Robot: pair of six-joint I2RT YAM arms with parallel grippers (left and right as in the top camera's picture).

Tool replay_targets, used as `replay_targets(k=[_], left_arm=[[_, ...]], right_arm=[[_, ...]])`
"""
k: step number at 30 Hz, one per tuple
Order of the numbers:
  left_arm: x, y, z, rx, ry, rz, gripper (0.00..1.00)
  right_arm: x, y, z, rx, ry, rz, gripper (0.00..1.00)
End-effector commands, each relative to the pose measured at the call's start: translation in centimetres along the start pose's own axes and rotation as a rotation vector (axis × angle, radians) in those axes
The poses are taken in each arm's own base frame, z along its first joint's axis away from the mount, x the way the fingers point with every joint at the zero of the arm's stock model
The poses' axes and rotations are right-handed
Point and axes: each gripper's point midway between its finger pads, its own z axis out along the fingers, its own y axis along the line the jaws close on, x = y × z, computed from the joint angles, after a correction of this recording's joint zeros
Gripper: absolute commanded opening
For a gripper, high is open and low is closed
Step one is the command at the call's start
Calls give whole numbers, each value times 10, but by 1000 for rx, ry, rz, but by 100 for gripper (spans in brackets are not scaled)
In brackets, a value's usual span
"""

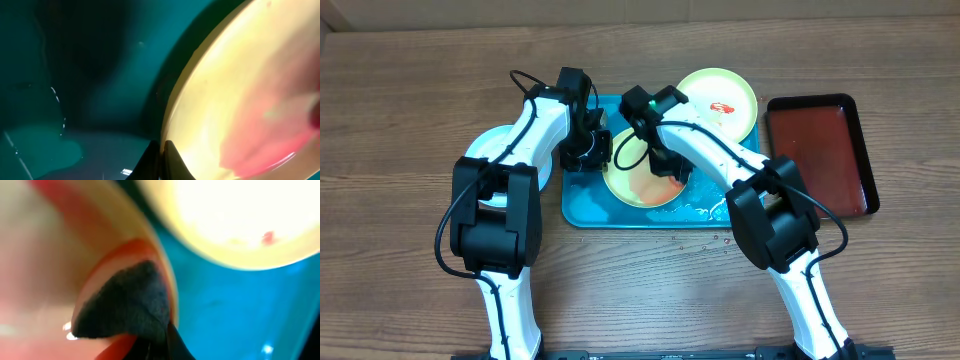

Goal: Clean dirty plates on tray and stack at the side
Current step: 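Move the sponge with the right gripper back over the red tray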

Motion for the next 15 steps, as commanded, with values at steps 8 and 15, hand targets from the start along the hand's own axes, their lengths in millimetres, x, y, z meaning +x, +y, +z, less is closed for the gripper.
replay_targets(k=[8,15], left_arm=[[-4,6,-18,-30,-38,-1,4],[-3,8,-38,-67,-75,6,4]], right_arm=[[-60,-9,-98,-152,-233,132,4],[-60,-39,-167,-296,-318,166,4]])
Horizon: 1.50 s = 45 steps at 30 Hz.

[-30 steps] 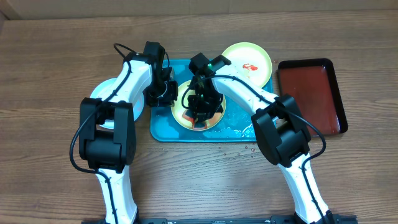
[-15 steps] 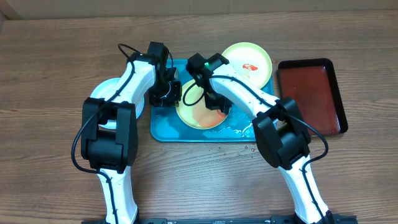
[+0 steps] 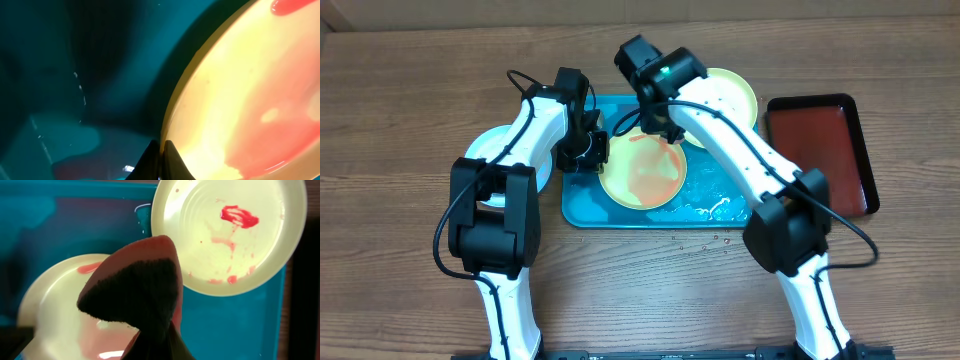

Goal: Clean dirty plates on tray and stack at the side
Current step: 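Move the sponge with the right gripper back over the red tray, then lift the yellow plate with the left gripper and carry it left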

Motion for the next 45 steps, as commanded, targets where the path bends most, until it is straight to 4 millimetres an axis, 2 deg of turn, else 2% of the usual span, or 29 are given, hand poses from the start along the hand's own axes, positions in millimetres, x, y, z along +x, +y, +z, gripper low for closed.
replay_targets(k=[1,5,6,7,9,14,19,32,38,45], left_arm=[[-8,2,-38,-41,-99,18,4],[-10,5,-61,-94,-161,29,4],[-11,6,-68,-108,-181,32,4],[-12,6,-82,-140,-220,41,4],[-12,5,-96,-187,-265,53,4],[-12,8,-127,-373,-375,53,4],[-8,7,-143,-566,-454,37,4],[0,-30,-187,-947,-719,105,4],[6,-51,-214,-1090,-871,128,4],[12,-65,-229,-1160,-955,145,4]], right_arm=[[-24,-23,-69,-104,-108,70,4],[-27,-60,-82,-105,-92,129,4],[-27,-67,-82,-105,-81,136,4],[-27,-84,-79,-94,-56,158,4],[-27,-100,-75,-75,-33,187,4],[-32,-125,-70,-53,-27,216,4],[-35,-143,-67,-37,-21,251,4],[-40,-177,-61,-10,-14,324,4],[-40,-182,-60,-7,-13,332,4],[-40,-182,-60,-6,-10,332,4]])
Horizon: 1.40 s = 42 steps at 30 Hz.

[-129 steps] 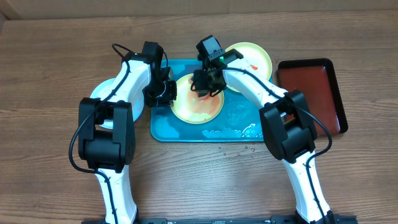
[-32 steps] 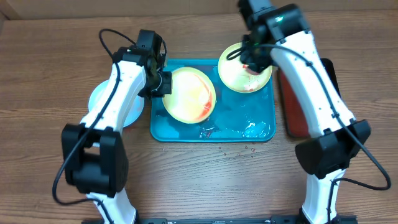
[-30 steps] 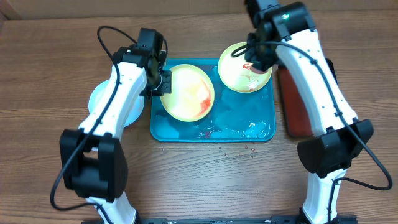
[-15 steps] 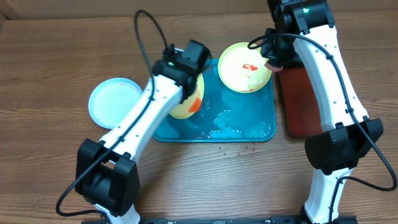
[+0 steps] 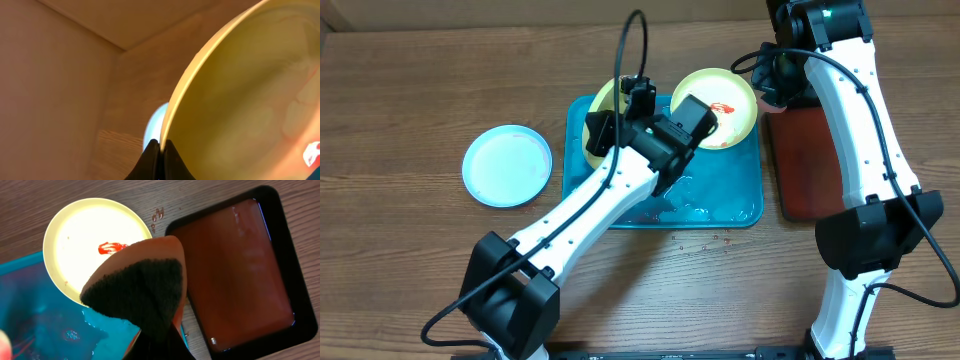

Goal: Clean dirty plates on tray and stack at the side
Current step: 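Lift the yellow plate with the left gripper and carry it left, then lower the yellow plate onto the white plate, release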

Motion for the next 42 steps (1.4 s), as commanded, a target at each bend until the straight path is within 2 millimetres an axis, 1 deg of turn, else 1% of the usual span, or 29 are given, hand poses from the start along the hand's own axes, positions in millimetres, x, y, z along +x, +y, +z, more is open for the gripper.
replay_targets(k=[1,9,13,15,16,17,20,23,26,28,31,32,35,38,41,42], left_arm=[[-16,29,-12,-124,-90,-78,4],[-22,37,-19,-181,-131,-82,4],[-22,37,-19,-182,-131,-83,4],[-20,34,-18,-161,-122,-90,4],[-18,28,-16,-128,-105,-88,4],[-10,15,-13,-48,-59,-78,4],[6,-11,-4,123,52,-37,4],[23,-28,10,280,174,-32,4],[39,-32,32,409,302,-69,4],[50,-30,49,498,389,-108,4],[64,-20,74,615,496,-198,4],[69,-14,84,643,525,-237,4],[83,12,117,704,598,-385,4],[104,45,148,708,661,-542,4],[135,77,173,658,725,-653,4],[144,83,179,641,740,-677,4]], right_arm=[[-4,-1,-11,-16,-27,4,4],[-4,-2,-11,-13,-25,3,4],[-4,-2,-11,-13,-25,3,4],[-4,-3,-11,-13,-24,4,4],[-4,-3,-11,-12,-24,6,4],[-4,-4,-11,-10,-21,-2,4],[-4,-4,-11,-10,-21,-13,4],[-4,-4,-11,-10,-21,-16,4],[-4,-4,-11,-10,-22,-20,4],[-4,-4,-11,-10,-22,-20,4],[-5,-4,-11,-12,-25,-32,4],[-5,-4,-11,-12,-25,-34,4],[-5,-4,-11,-12,-26,-34,4],[-5,-3,-11,-13,-27,-34,4],[-5,-3,-11,-12,-25,-34,4],[-5,-4,-11,-12,-25,-34,4]])
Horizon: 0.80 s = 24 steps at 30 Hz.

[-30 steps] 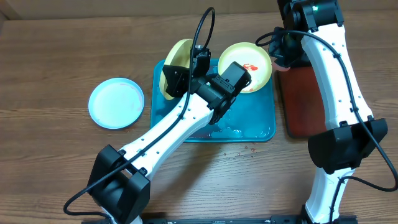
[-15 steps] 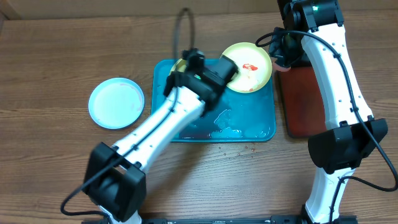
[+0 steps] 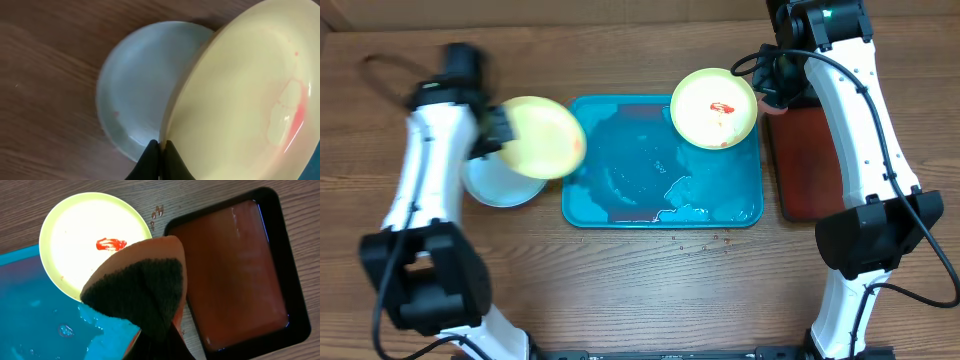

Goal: Clean dirty plates on tray and stack at the side
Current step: 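Lower the yellow plate onto the white plate, release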

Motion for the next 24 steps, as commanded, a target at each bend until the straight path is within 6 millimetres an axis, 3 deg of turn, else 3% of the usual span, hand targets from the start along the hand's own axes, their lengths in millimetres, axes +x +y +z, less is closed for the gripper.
replay_targets(k=[1,5,14,19,24], left_arm=[[0,26,2,90,23,-83,4],[1,52,19,105,20,-165,4],[12,62,65,112,-28,-190,4],[24,80,75,7,-11,-264,4],[33,84,77,-22,12,-269,4]], right_arm=[[-7,-2,-11,-16,-34,6,4],[-8,-2,-11,-19,-39,7,4],[-7,-2,-11,-18,-38,3,4],[-6,-2,-11,-16,-34,2,4],[-7,-2,-11,-17,-35,2,4]])
